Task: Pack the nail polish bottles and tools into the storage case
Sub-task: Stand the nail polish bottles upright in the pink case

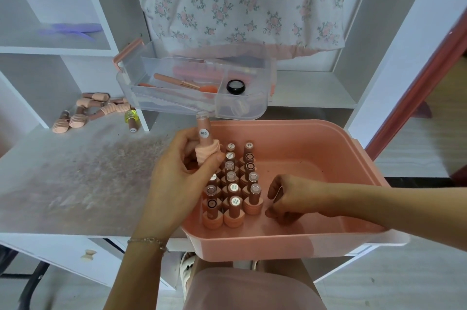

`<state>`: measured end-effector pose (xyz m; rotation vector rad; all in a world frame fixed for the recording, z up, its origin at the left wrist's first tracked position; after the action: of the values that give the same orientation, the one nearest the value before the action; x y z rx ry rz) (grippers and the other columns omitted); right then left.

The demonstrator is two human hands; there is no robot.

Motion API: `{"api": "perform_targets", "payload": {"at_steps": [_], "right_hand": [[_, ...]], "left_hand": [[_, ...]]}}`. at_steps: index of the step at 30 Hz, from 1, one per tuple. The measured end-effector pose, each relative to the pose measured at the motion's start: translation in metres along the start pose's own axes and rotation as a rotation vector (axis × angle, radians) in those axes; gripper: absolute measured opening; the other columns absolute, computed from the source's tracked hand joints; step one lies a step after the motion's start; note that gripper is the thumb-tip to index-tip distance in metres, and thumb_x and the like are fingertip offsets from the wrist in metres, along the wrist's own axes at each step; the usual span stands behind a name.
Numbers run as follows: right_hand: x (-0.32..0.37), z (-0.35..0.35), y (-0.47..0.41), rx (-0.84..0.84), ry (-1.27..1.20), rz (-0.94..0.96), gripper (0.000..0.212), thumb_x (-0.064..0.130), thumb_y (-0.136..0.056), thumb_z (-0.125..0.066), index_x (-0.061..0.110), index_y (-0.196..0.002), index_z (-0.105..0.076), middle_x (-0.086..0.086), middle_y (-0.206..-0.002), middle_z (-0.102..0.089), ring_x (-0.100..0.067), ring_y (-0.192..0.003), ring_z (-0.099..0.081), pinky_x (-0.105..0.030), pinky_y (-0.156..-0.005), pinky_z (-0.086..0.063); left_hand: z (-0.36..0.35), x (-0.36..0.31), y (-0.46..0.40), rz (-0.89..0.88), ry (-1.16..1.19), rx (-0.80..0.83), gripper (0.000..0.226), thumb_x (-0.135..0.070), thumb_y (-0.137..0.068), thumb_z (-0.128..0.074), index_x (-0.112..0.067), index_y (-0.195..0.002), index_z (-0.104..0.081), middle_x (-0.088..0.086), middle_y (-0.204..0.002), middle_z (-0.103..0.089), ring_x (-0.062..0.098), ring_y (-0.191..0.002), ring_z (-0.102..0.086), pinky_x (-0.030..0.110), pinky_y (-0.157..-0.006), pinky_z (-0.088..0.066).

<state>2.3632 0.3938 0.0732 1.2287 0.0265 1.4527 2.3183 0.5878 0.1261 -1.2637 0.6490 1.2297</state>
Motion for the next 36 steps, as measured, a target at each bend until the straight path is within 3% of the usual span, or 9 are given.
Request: {"api": "perform_targets", "payload": {"at_steps": [4, 7, 10, 15, 20, 23, 26, 32, 36], "right_hand": [[0.019, 0.017, 0.014, -0.123, 0.145, 0.146, 0.011, 0.019, -0.088, -0.056, 0.011, -0.081, -0.057, -0.002, -0.067, -0.064, -0.009, -0.052, -0.060, -0.016, -0.048, -0.047], [0.040, 0.026, 0.026, -0.178, -0.003, 0.334, 0.014, 0.019, -0.093, -0.050, 0.007, -0.091, -0.057, -0.007, -0.074, -0.066, -0.013, -0.058, -0.062, -0.018, -0.054, -0.052], [0.061, 0.028, 0.039, -0.171, -0.158, 0.561, 0.014, 0.014, -0.090, -0.055, 0.008, -0.101, -0.060, -0.008, -0.087, -0.067, -0.014, -0.072, -0.064, -0.022, -0.065, -0.054], [0.080, 0.013, 0.048, -0.225, -0.172, 0.806, 0.013, 0.010, -0.085, -0.061, 0.014, -0.097, -0.062, 0.004, -0.089, -0.065, -0.001, -0.075, -0.061, -0.017, -0.071, -0.048], [0.081, 0.013, 0.049, -0.282, -0.253, 0.872, 0.005, 0.004, -0.085, -0.059, 0.001, -0.089, -0.059, 0.005, -0.076, -0.062, 0.000, -0.066, -0.057, -0.014, -0.065, -0.046], [0.079, 0.024, 0.054, -0.239, -0.214, 0.878, 0.002, 0.002, -0.086, -0.058, 0.002, -0.084, -0.057, 0.005, -0.072, -0.061, -0.003, -0.062, -0.054, -0.018, -0.061, -0.044], [0.074, 0.039, 0.060, -0.150, -0.101, 0.840, 0.009, 0.001, -0.085, -0.059, -0.008, -0.085, -0.056, 0.009, -0.066, -0.061, -0.004, -0.058, -0.054, -0.018, -0.059, -0.045], [0.056, 0.053, 0.061, -0.039, 0.204, 0.672, 0.003, 0.009, -0.081, -0.064, 0.010, -0.082, -0.061, -0.003, -0.074, -0.067, -0.010, -0.060, -0.061, -0.018, -0.058, -0.049], [0.047, 0.041, 0.053, 0.032, 0.435, 0.531, 0.006, 0.019, -0.080, -0.064, 0.014, -0.083, -0.060, -0.002, -0.074, -0.065, -0.004, -0.058, -0.058, -0.015, -0.056, -0.047]], "left_hand": [[0.001, 0.002, -0.001, 0.021, 0.090, 0.014, 0.028, -0.015, -0.074, -0.071, -0.030, -0.089, -0.052, -0.014, -0.085, -0.073, 0.005, -0.081, -0.068, 0.014, -0.073, -0.049], [0.002, -0.001, -0.001, -0.002, 0.077, -0.013, 0.028, -0.018, -0.071, -0.074, -0.038, -0.084, -0.059, -0.015, -0.084, -0.070, 0.000, -0.076, -0.065, 0.009, -0.067, -0.047], [0.001, -0.003, 0.000, -0.009, 0.009, -0.028, 0.026, -0.032, -0.063, -0.075, -0.047, -0.081, -0.063, -0.009, -0.082, -0.067, 0.001, -0.074, -0.063, 0.009, -0.066, -0.046], [0.001, -0.002, 0.002, -0.002, -0.037, 0.023, 0.035, -0.018, -0.064, -0.080, -0.044, -0.078, -0.062, -0.019, -0.078, -0.066, -0.001, -0.071, -0.062, 0.007, -0.062, -0.045], [0.003, -0.008, 0.003, -0.051, -0.068, 0.107, 0.035, -0.038, -0.057, -0.084, -0.043, -0.084, -0.063, -0.017, -0.083, -0.067, 0.002, -0.078, -0.064, 0.013, -0.071, -0.049], [0.004, -0.010, 0.005, -0.100, -0.061, 0.122, 0.026, -0.044, -0.059, -0.071, -0.035, -0.084, -0.067, -0.016, -0.097, -0.064, 0.007, -0.093, -0.063, 0.020, -0.083, -0.049], [0.010, -0.009, 0.005, -0.136, -0.066, 0.043, 0.020, -0.042, -0.068, -0.063, -0.034, -0.086, -0.065, -0.018, -0.103, -0.061, 0.001, -0.102, -0.059, 0.010, -0.087, -0.042], [0.014, 0.001, 0.004, -0.057, -0.189, 0.012, 0.013, -0.027, -0.080, -0.066, -0.037, -0.088, -0.062, -0.014, -0.110, -0.059, -0.008, -0.108, -0.051, 0.003, -0.091, -0.032], [0.012, 0.004, 0.003, -0.017, -0.311, 0.063, 0.022, -0.029, -0.083, -0.065, -0.034, -0.105, -0.062, -0.019, -0.122, -0.051, -0.004, -0.121, -0.041, 0.014, -0.103, -0.028]]}}
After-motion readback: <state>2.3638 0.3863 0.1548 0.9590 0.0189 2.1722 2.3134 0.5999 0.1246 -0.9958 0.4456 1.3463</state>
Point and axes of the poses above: each hand's wrist, its own y-axis away from the middle knuckle, its own z-axis out of the back of the hand, x = y × z, the point moved 3 cm from there along -y, towards the middle knuckle
